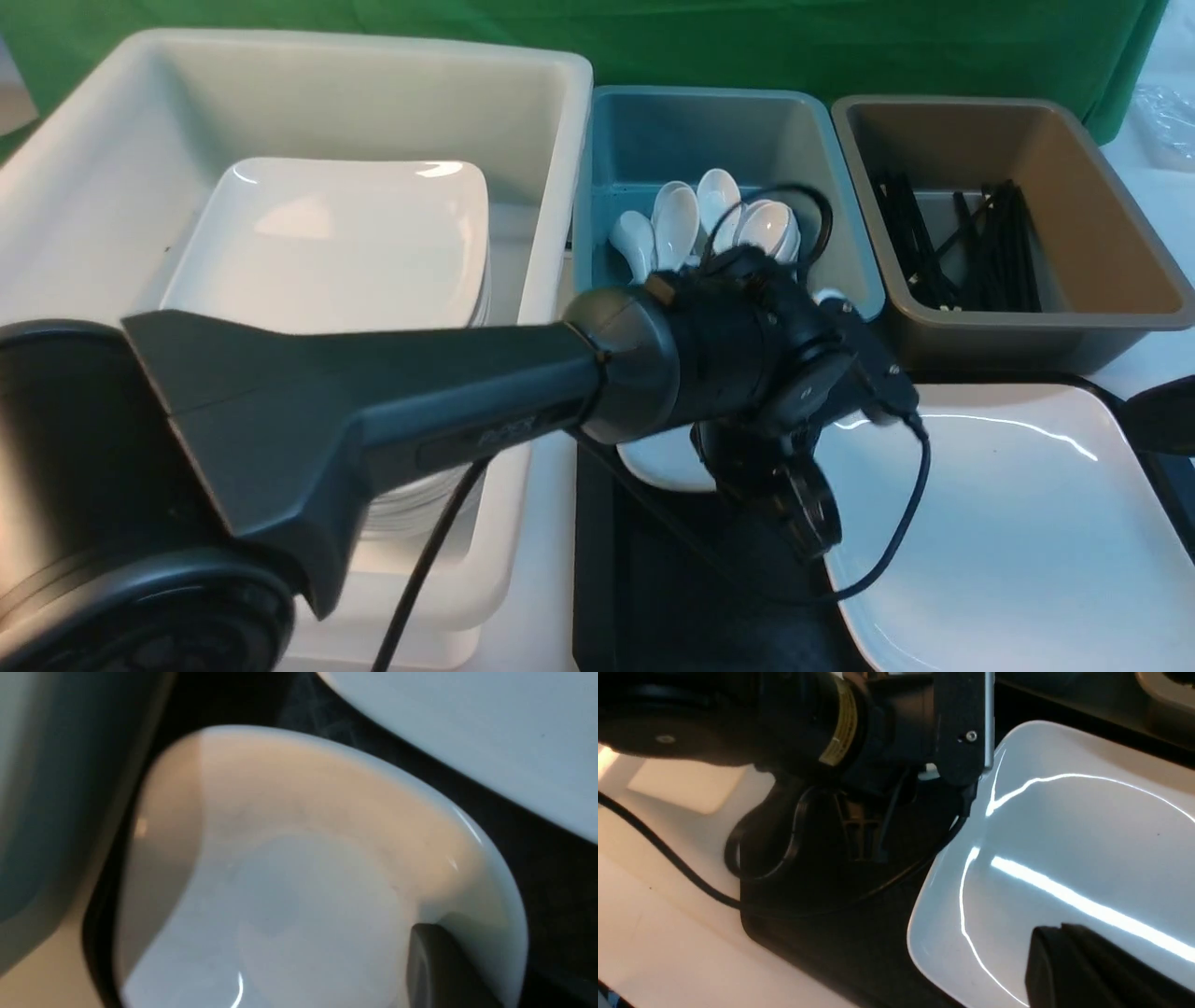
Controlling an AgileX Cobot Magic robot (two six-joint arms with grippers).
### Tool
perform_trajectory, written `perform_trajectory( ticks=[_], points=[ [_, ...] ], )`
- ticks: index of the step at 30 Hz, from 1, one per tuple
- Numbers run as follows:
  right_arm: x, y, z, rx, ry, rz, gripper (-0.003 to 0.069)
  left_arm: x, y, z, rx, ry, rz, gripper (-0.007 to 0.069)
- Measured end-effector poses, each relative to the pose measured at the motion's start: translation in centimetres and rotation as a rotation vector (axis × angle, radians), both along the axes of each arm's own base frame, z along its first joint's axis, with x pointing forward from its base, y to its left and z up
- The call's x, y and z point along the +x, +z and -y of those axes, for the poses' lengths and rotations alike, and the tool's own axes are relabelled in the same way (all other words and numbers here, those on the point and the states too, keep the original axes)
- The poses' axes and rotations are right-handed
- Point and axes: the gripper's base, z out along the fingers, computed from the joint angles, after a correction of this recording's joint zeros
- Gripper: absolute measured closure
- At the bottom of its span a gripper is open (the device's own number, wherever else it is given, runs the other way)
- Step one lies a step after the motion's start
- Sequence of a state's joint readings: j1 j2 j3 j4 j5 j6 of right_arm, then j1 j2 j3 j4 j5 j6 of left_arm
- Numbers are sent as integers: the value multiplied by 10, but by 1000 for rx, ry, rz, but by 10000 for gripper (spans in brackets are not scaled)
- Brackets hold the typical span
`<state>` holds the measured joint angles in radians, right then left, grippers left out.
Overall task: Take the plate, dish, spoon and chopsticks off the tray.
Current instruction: Use the left arm to grab a small plate from the dinner plate, then use the left arm to put the small plate into the large storage box on the left
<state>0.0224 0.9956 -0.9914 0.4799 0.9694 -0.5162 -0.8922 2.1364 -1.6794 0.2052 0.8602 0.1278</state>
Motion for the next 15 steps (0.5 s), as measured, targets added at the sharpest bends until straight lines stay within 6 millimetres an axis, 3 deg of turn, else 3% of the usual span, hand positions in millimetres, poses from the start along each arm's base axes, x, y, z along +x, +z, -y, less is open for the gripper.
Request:
perform_trajectory(
  ticks=[2,5,6,7,10,12,13,15],
  points=[
    [1,1,0,4,-6,13,635,-1,8,0,-6,16,-18,581],
    [4,3,0,14,-24,47,635,-7,41,-2,-44,51,-58,601],
    [4,3,0,14,-24,47,635,-7,41,-2,-44,51,-58,601],
    [5,4,0,19,-33,58,635,-10,63,-4,-79,54,-40,601],
    [6,4,-1,36,-36,63,635,-15,103,-11,-149,50,18,601],
    [6,6,-3,65,-35,63,635,-24,149,-27,-215,50,114,601],
    [6,6,-3,68,-35,63,635,-24,149,-27,-215,50,114,601],
    [5,8,-7,125,-30,64,635,-34,192,-50,-246,68,227,601]
  ],
)
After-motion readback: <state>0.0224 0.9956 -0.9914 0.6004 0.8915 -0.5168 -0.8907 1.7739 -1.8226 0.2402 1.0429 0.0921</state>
